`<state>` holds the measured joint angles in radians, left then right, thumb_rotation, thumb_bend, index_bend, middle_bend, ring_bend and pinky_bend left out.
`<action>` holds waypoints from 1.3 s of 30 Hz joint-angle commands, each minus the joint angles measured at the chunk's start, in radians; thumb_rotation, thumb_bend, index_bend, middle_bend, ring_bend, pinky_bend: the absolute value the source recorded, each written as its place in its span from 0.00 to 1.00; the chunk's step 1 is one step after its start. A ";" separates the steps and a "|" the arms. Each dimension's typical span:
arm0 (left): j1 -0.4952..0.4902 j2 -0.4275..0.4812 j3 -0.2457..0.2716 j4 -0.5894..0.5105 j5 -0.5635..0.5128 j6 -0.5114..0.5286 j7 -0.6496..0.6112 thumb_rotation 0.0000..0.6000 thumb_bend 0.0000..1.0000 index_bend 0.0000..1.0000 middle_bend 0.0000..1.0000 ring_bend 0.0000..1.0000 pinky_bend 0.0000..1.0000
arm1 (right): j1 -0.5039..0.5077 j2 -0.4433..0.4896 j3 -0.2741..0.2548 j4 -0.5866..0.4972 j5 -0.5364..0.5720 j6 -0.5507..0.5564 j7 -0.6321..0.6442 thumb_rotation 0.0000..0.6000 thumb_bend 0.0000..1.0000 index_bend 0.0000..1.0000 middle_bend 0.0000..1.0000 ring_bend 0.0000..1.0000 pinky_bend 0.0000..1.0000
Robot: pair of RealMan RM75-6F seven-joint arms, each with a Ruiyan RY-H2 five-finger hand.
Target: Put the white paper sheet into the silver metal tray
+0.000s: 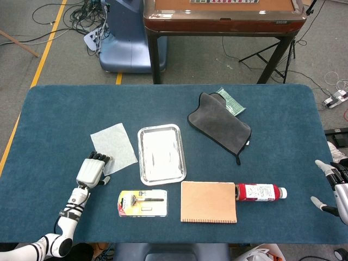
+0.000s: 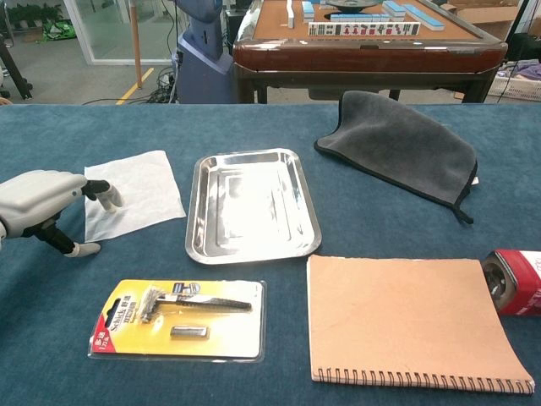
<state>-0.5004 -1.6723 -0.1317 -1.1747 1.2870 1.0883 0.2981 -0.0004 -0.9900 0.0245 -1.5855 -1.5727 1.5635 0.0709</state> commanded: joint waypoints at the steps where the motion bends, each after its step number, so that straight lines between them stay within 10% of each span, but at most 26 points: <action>1: -0.003 0.001 -0.005 0.000 -0.006 -0.002 -0.001 1.00 0.22 0.29 0.29 0.23 0.13 | 0.000 0.000 0.000 0.001 0.001 -0.001 0.001 1.00 0.09 0.17 0.24 0.14 0.20; 39: -0.023 0.006 -0.008 0.034 -0.043 -0.018 0.000 1.00 0.22 0.43 0.29 0.23 0.13 | -0.008 -0.004 -0.001 -0.001 0.005 0.001 0.002 1.00 0.09 0.17 0.24 0.14 0.20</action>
<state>-0.5228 -1.6663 -0.1401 -1.1412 1.2434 1.0702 0.2983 -0.0089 -0.9936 0.0236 -1.5867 -1.5680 1.5642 0.0731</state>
